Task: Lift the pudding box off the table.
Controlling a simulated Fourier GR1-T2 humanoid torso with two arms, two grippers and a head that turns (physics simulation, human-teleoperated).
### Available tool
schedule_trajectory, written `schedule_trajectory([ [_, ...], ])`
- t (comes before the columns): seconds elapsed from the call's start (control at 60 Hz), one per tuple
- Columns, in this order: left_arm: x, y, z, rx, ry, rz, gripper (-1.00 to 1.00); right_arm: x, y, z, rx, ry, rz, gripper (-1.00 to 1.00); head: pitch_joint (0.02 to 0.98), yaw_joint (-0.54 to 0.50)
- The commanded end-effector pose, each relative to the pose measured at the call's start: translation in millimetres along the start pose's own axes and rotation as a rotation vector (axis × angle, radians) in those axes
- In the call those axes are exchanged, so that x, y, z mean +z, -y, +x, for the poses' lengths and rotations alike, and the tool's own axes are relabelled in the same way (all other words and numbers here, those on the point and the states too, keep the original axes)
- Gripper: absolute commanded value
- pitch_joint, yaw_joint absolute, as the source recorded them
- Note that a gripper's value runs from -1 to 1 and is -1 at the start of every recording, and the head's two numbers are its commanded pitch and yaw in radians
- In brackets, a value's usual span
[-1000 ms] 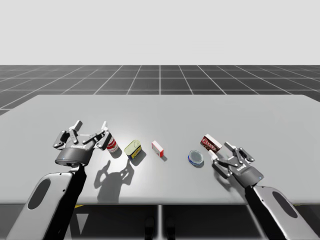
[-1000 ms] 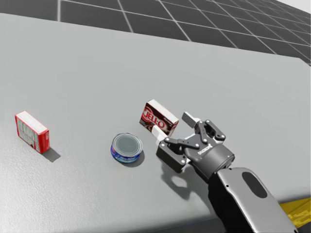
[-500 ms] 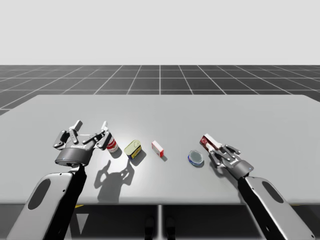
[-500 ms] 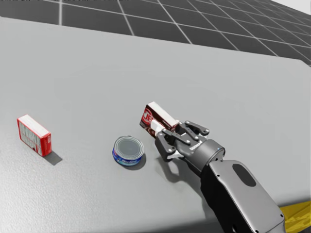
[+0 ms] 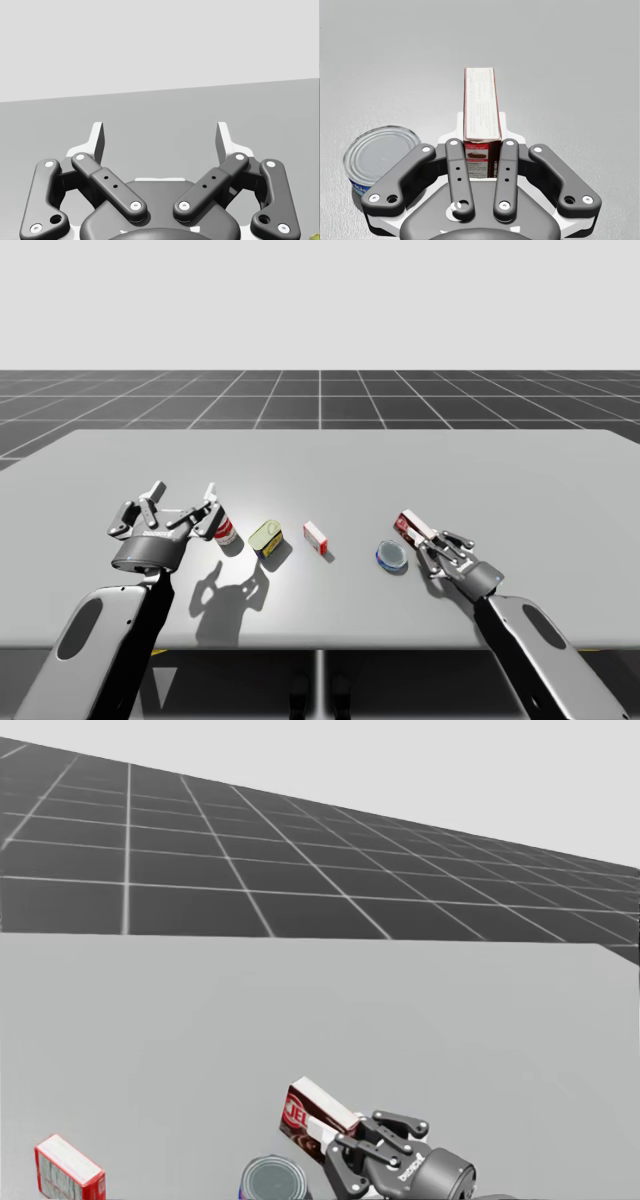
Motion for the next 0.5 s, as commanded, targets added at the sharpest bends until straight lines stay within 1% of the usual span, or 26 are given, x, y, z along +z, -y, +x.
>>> schedule_trajectory([
  [0.017,0.3,0.5,-0.4,0.001,0.000,-0.001,-1.00,1.7,5.9,-6.2,-0.014,-0.010,-0.083,1.00,0.429,-0.39],
  [0.133,0.3,0.5,-0.4,0.003,0.000,-0.001,-1.00,1.9,6.7,-6.1,-0.014,-0.007,-0.090,1.00,0.394,-0.39],
  [0.233,0.3,0.2,-0.2,0.006,0.002,-0.001,-1.00,2.1,7.7,-4.4,-0.010,0.001,-0.095,1.00,0.389,-0.40],
  [0.283,0.2,-0.3,0.0,0.007,0.003,0.000,-1.00,3.9,9.2,3.3,-0.025,0.020,-0.093,1.00,0.388,-0.40],
  [0.35,0.1,-0.6,0.1,0.008,0.004,0.001,-1.00,5.5,9.9,12.6,-0.012,0.037,-0.096,1.00,0.390,-0.40],
  [0.367,0.1,-0.6,0.2,0.009,0.004,0.001,-1.00,6.3,9.8,19.3,-0.002,0.045,-0.092,1.00,0.391,-0.40],
  [0.433,-0.1,-1.0,0.4,0.010,0.004,0.002,-1.00,7.0,10.2,29.0,0.013,0.057,-0.100,1.00,0.392,-0.41],
  [0.45,-0.2,-1.2,0.6,0.011,0.004,0.002,-1.00,7.7,10.0,36.4,0.026,0.068,-0.100,1.00,0.392,-0.41],
  [0.483,-0.2,-1.3,0.7,0.012,0.004,0.002,-1.00,8.1,10.1,41.5,0.035,0.078,-0.100,1.00,0.392,-0.41],
  [0.5,-0.3,-1.5,0.8,0.012,0.004,0.003,-1.00,8.6,10.3,46.9,0.044,0.087,-0.103,1.00,0.391,-0.41],
])
